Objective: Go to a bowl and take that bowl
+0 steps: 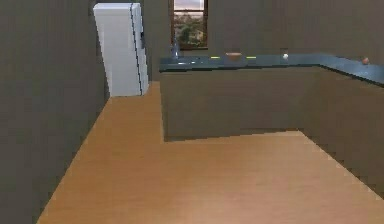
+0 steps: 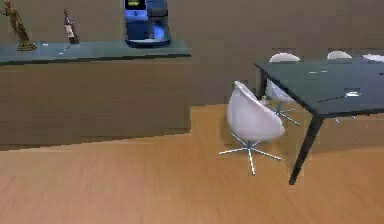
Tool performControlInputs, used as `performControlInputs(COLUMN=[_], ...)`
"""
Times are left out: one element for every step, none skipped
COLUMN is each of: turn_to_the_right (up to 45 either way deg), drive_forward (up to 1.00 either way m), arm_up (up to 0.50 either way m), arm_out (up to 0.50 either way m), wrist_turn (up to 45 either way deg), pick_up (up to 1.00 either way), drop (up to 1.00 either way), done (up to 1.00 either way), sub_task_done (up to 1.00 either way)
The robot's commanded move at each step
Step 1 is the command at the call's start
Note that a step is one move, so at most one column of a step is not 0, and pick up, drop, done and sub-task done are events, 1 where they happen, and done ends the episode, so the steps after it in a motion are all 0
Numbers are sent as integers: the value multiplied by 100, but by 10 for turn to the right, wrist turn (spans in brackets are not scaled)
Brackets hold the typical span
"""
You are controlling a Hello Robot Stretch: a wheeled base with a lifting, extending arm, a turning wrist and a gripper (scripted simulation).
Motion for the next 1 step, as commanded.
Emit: performControlInputs(turn_to_the_right=[0], drive_forward=[100], arm_up=[0], arm_out=[0], wrist_turn=[0], pick_up=[0], drop=[0], done=[0], sub_task_done=[0])
